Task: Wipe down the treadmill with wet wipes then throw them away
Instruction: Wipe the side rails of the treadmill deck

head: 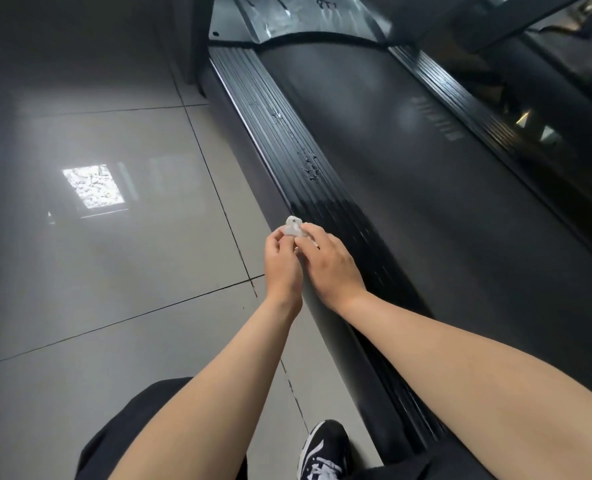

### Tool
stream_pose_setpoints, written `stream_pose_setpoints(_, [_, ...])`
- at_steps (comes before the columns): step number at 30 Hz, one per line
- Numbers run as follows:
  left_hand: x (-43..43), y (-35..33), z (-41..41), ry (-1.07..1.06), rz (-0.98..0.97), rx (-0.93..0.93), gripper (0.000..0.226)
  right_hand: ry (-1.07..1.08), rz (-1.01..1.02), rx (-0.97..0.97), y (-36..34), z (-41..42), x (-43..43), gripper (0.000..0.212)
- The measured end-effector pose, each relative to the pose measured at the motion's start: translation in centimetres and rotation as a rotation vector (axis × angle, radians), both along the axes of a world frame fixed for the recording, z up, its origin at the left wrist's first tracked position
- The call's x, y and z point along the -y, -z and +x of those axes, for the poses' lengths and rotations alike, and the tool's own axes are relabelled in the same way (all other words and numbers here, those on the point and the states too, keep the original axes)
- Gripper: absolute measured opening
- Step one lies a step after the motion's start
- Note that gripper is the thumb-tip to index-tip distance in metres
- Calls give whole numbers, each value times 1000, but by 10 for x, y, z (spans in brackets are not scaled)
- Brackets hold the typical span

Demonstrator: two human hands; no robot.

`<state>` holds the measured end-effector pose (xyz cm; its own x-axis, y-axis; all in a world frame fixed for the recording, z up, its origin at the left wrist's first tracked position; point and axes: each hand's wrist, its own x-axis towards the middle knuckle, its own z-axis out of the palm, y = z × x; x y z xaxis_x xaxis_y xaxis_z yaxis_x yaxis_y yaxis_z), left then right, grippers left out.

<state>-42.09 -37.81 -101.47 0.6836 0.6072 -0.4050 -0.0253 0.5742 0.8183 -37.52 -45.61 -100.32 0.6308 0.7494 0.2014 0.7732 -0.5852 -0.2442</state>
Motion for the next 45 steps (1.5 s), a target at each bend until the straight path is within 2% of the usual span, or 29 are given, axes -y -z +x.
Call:
stream_pose_setpoints(3, [-6,2,6,89,-18,52,40,-41,44,-62,0,1,-4,25])
stream_pose_setpoints(6, [-8,4,20,109,73,108,39,-22,125,-93,-1,12,-2,22])
stream_pose_setpoints(9, [-3,11,32,115,170,105,35,149,169,-149,-1,29,-4,38])
stream_pose_setpoints(12, [5,35,33,108,266,19,41,187,84,-236,2,33,-5,46])
stream_pose_setpoints(14, [10,57,29,152,231,-41,59,183,58,-238,3,33,-4,50])
stream_pose_setpoints(16, [16,78,20,231,109,-109,79,181,45,-230,3,33,-4,51])
stream_pose_setpoints(17, [20,88,17,261,36,-152,81,180,42,-223,4,34,-3,50])
stream_pose_setpoints(20, [29,99,11,284,-75,-210,71,180,39,-219,5,33,-2,48])
stream_pose_setpoints(22, [28,88,11,247,-16,-155,64,183,32,-223,4,33,-1,48])
stream_pose_setpoints(24, [18,72,17,196,114,-40,37,188,39,-224,4,33,-2,48])
stream_pose_setpoints(28, [-9,56,35,187,252,55,43,208,38,-213,5,34,-4,47])
stream_pose_setpoints(30, [-11,65,37,188,261,44,57,210,39,-212,4,34,-5,47])
stream_pose_setpoints(32, [-5,81,33,250,135,-38,75,207,40,-212,3,34,-5,47])
stream_pose_setpoints(36, [18,114,20,330,-67,-199,87,195,14,-195,4,34,-5,47])
stream_pose_setpoints(38, [21,110,16,339,-80,-214,83,191,4,-186,4,34,-5,47])
stream_pose_setpoints(40, [21,98,15,278,-58,-161,58,190,8,-191,4,34,-4,47])
stream_pose_setpoints(42, [13,86,19,191,46,-50,35,193,20,-202,3,33,-4,47])
stream_pose_setpoints(44, [0,70,28,152,121,48,47,198,30,-204,3,33,-4,47])
stream_pose_setpoints(45, [-7,61,34,154,154,58,45,198,34,-203,3,34,-4,46])
